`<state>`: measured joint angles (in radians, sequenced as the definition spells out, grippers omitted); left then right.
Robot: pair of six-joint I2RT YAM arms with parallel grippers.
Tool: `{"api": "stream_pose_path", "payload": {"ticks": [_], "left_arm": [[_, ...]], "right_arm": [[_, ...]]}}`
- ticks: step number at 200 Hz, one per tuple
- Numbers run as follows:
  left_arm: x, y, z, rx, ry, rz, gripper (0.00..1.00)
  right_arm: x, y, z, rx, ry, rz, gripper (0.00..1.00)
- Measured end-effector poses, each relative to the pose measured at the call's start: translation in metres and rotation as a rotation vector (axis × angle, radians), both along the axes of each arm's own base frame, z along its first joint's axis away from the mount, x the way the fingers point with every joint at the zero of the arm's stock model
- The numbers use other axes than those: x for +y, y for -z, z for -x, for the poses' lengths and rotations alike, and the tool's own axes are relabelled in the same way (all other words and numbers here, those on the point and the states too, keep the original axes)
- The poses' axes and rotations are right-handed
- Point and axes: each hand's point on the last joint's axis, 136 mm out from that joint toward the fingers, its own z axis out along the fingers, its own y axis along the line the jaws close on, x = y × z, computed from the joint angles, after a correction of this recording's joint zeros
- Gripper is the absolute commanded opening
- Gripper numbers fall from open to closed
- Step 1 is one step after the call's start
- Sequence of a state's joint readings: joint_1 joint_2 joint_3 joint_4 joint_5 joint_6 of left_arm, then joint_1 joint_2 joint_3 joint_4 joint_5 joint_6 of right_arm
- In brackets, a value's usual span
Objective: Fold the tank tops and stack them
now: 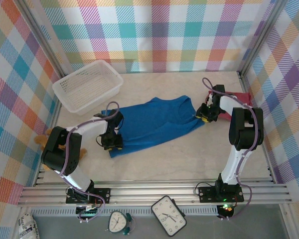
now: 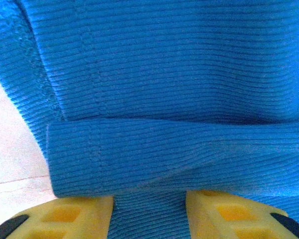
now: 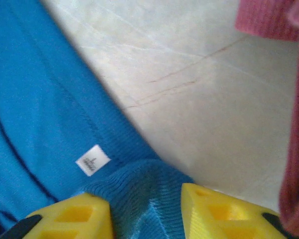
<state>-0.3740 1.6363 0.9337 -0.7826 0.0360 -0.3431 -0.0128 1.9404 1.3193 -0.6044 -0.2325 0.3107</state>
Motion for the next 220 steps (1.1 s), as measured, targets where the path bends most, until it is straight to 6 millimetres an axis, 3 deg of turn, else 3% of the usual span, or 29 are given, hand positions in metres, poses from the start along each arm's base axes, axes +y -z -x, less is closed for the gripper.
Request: {"api": "stream_pose_path", "payload": {"ticks": [29, 48, 69, 87, 106, 140, 159, 195, 220], "left_arm": [[-0.001, -0.01, 0.002, -0.006, -0.001, 0.012, 0.48], [-0.009, -0.024, -0.006, -0.041, -0.004, 0.051, 0.49], [-0.02, -0.034, -0.017, -0.074, -0.004, 0.104, 0.49], [-0.028, -0.032, -0.022, -0.064, 0.004, 0.121, 0.48], [-0.034, -0.021, -0.028, -0.043, 0.011, 0.124, 0.47], [-0.033, 0.0, -0.028, 0.003, 0.021, 0.086, 0.46], [-0.033, 0.0, -0.03, -0.002, 0.024, 0.078, 0.46], [-0.037, 0.001, -0.027, -0.004, 0.034, 0.08, 0.46], [-0.056, 0.0, -0.011, -0.009, 0.047, 0.107, 0.47]], "right_arm": [[0.006, -0.034, 0.004, -0.078, -0.005, -0.035, 0.45], [0.01, -0.062, 0.018, -0.141, -0.006, -0.062, 0.44], [0.023, -0.076, 0.034, -0.166, -0.024, -0.12, 0.42], [0.04, -0.066, 0.041, -0.14, -0.045, -0.159, 0.42], [0.073, -0.045, 0.047, -0.084, -0.102, -0.196, 0.41], [0.117, -0.007, 0.055, 0.001, -0.176, -0.214, 0.4], [0.119, 0.009, 0.056, 0.037, -0.171, -0.2, 0.4], [0.114, 0.006, 0.031, -0.006, -0.173, -0.139, 0.4], [0.11, 0.008, 0.015, -0.016, -0.196, -0.085, 0.41]]}}
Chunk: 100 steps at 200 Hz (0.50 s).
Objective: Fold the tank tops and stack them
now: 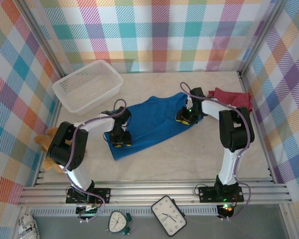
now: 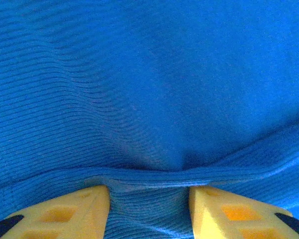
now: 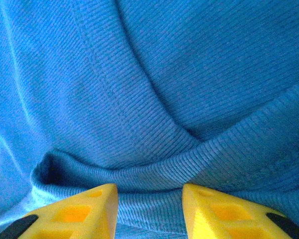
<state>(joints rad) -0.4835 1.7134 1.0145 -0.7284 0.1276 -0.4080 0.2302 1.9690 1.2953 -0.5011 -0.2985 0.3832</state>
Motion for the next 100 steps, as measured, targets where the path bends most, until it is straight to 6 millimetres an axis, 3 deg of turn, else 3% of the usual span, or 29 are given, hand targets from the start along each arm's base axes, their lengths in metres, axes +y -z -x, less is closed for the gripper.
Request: {"api": "stream_pose_path", "payload": {"ticks": [55, 77, 100], "left_arm": [[-0.067, 0.0, 0.049, 0.008, 0.044, 0.085, 0.5], [-0.09, -0.001, 0.061, -0.003, 0.051, 0.118, 0.51], [-0.101, -0.002, 0.067, -0.003, 0.046, 0.136, 0.51]], "right_arm": [[-0.006, 0.001, -0.04, -0.044, -0.072, 0.11, 0.43], [-0.013, 0.002, -0.043, -0.053, -0.092, 0.149, 0.43], [-0.022, 0.003, -0.042, -0.05, -0.1, 0.168, 0.43]]}}
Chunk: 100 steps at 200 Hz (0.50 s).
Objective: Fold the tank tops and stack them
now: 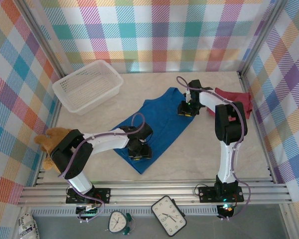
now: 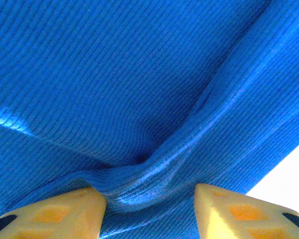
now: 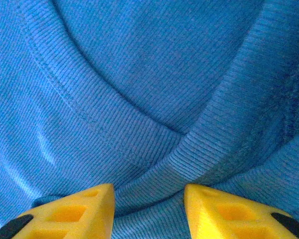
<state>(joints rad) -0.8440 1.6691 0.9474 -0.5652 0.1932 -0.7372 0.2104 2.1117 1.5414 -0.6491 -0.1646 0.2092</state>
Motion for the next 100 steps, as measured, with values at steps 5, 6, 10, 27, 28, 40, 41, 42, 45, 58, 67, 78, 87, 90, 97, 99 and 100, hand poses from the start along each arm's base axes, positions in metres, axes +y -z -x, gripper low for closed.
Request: {"api": "stream_pose_path", "payload": {"ticks": [5, 6, 10, 27, 28, 40, 41, 42, 45, 58, 67, 78, 87, 90, 97, 99, 100], "left_arm": [[-0.001, 0.0, 0.001, 0.001, -0.001, 0.0, 0.52], [-0.001, 0.0, 0.001, 0.001, -0.002, 0.001, 0.52], [-0.002, -0.001, 0.001, 0.001, -0.002, 0.002, 0.52], [-0.002, -0.001, 0.003, 0.003, -0.003, -0.001, 0.52], [-0.002, -0.001, 0.003, 0.004, -0.003, -0.001, 0.52], [-0.002, -0.001, 0.004, 0.007, -0.001, -0.004, 0.52], [-0.002, -0.002, 0.004, 0.007, -0.001, -0.004, 0.52], [-0.001, -0.002, 0.004, 0.007, -0.001, -0.004, 0.52], [-0.001, -0.001, 0.005, 0.007, -0.001, -0.005, 0.52], [0.002, 0.0, 0.008, 0.012, -0.001, -0.01, 0.51], [0.006, 0.0, 0.011, 0.017, 0.0, -0.015, 0.51], [0.01, 0.001, 0.016, 0.025, 0.003, -0.025, 0.51], [0.014, 0.0, 0.02, 0.031, 0.005, -0.031, 0.52], [0.016, 0.0, 0.021, 0.033, 0.005, -0.034, 0.52], [0.019, 0.0, 0.024, 0.039, 0.005, -0.043, 0.52], [0.02, -0.001, 0.025, 0.039, 0.005, -0.046, 0.52], [0.021, -0.001, 0.025, 0.04, 0.005, -0.047, 0.52]], "right_arm": [[-0.002, 0.0, 0.001, 0.001, 0.0, 0.001, 0.43], [-0.002, 0.0, 0.001, 0.0, 0.0, 0.001, 0.43], [-0.004, 0.001, 0.003, 0.001, -0.001, 0.002, 0.43], [-0.011, 0.001, 0.013, 0.003, 0.009, 0.004, 0.43], [-0.011, 0.001, 0.014, 0.003, 0.009, 0.004, 0.43], [-0.015, 0.001, 0.027, 0.011, 0.014, 0.005, 0.43], [-0.016, 0.002, 0.028, 0.012, 0.014, 0.005, 0.43], [-0.016, 0.002, 0.029, 0.012, 0.014, 0.005, 0.42], [-0.017, 0.002, 0.033, 0.018, 0.014, 0.006, 0.42], [-0.02, 0.003, 0.051, 0.031, 0.019, 0.007, 0.43], [-0.024, 0.003, 0.061, 0.04, 0.027, 0.008, 0.43], [-0.027, 0.004, 0.073, 0.054, 0.037, 0.009, 0.44], [-0.028, 0.003, 0.082, 0.063, 0.042, 0.01, 0.44], [-0.029, 0.003, 0.085, 0.065, 0.042, 0.011, 0.44], [-0.031, 0.004, 0.092, 0.071, 0.046, 0.014, 0.45], [-0.031, 0.003, 0.095, 0.073, 0.046, 0.014, 0.45], [-0.031, 0.003, 0.095, 0.073, 0.046, 0.014, 0.45]]}}
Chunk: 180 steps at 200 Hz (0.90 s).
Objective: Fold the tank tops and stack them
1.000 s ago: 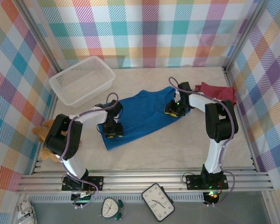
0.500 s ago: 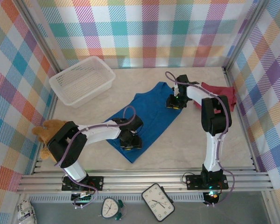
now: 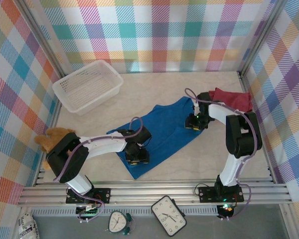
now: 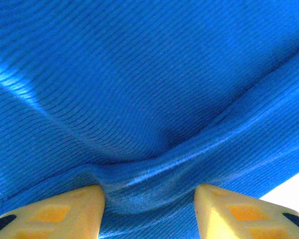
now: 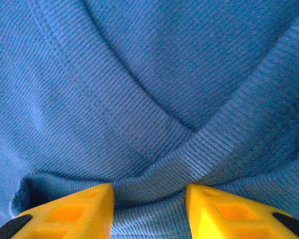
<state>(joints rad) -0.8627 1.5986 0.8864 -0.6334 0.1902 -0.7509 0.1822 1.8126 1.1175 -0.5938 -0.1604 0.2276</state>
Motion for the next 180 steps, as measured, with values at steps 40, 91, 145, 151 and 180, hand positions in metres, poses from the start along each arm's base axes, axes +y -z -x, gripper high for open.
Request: {"api": "stream_pose_path", "payload": {"ticks": [40, 91, 145, 151, 180], "left_arm": [[0.029, -0.015, 0.005, 0.003, 0.033, -0.086, 0.54], [0.101, -0.058, -0.067, -0.119, -0.087, -0.122, 0.56], [0.175, -0.046, -0.125, -0.12, -0.128, -0.227, 0.56], [0.18, -0.042, -0.129, -0.111, -0.128, -0.234, 0.56], [0.193, -0.023, -0.141, -0.078, -0.116, -0.24, 0.52]], "right_arm": [[-0.007, -0.017, 0.03, -0.002, -0.01, 0.011, 0.51], [0.038, -0.096, -0.026, -0.327, -0.269, -0.119, 0.55], [0.101, -0.1, -0.071, -0.461, -0.621, -0.228, 0.54], [0.105, -0.095, -0.076, -0.464, -0.651, -0.225, 0.54], [0.118, -0.069, -0.093, -0.454, -0.779, -0.21, 0.53]]}}
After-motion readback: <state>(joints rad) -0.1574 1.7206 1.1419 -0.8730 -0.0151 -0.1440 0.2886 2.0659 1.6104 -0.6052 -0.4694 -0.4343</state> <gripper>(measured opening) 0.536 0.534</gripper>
